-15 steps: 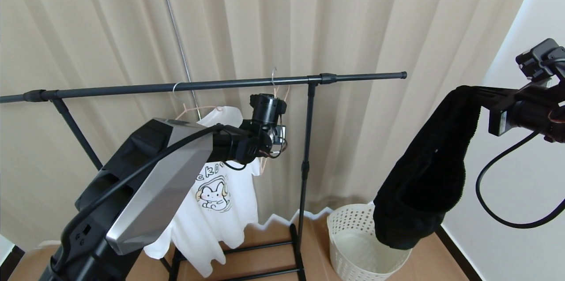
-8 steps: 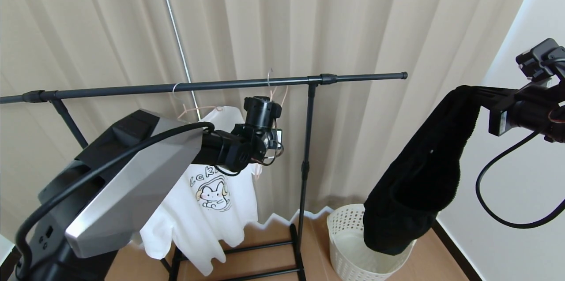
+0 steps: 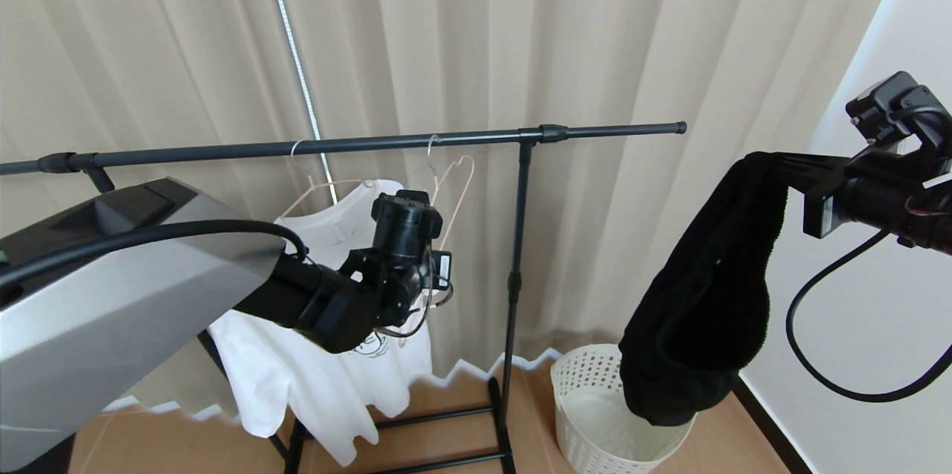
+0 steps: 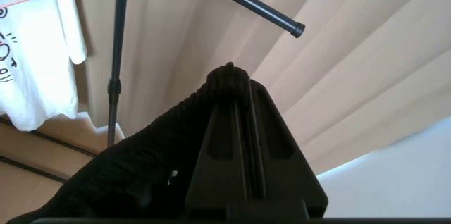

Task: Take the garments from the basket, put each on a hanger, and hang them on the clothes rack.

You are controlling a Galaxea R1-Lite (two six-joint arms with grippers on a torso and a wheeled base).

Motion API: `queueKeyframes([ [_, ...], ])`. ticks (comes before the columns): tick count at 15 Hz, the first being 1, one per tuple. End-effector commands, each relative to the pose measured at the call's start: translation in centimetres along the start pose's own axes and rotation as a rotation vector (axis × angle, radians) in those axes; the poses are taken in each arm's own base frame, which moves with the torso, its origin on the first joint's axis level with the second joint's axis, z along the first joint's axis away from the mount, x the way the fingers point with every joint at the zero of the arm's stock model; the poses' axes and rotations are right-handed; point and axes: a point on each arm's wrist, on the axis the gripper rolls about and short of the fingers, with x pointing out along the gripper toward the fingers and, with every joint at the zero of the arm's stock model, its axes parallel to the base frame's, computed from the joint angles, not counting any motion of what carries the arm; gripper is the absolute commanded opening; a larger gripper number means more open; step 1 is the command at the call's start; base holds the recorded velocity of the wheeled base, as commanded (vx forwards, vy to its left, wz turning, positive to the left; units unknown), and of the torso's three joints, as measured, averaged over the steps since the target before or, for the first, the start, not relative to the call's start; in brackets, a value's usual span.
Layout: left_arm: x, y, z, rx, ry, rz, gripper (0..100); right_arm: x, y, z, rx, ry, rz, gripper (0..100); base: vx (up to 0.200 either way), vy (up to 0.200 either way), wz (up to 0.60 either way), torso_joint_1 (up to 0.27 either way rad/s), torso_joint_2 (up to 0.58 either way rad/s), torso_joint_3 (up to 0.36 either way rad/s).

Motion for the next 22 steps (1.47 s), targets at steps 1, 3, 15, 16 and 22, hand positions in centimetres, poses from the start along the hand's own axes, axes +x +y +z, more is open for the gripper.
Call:
queueKeyframes([
  [1, -3.8, 1.1, -0.1, -0.011, -0.045, -0.022, 0, 0.0, 0.4, 0.2, -0.004, -0.008, 0.013, 0, 0.000, 0.000, 0.00, 0.000, 0.00, 0.000],
  [3, -7.3, 2.9, -1.8, -0.002, -0.080, -0.028, 0, 0.0, 1.4, 0.5, -0.008, -0.010, 0.026, 0, 0.000, 0.000, 0.00, 0.000, 0.00, 0.000],
  [15, -17.0, 6.6, -8.3, 0.084, -0.169, -0.284, 0, -1.5, 4.8, 2.3, -0.031, -0.002, -0.051, 0, 0.000, 0.000, 0.00, 0.000, 0.00, 0.000],
  [16, -17.1, 6.6, -8.4, 0.089, -0.165, -0.316, 0, -1.5, 4.9, 2.4, -0.031, 0.002, -0.065, 0, 0.000, 0.000, 0.00, 0.000, 0.00, 0.000],
  [22, -17.9, 5.9, -9.7, 0.145, -0.151, -0.418, 0, 0.1, 6.3, 2.5, -0.041, 0.065, -0.155, 0, 0.000, 0.000, 0.00, 0.000, 0.00, 0.000],
])
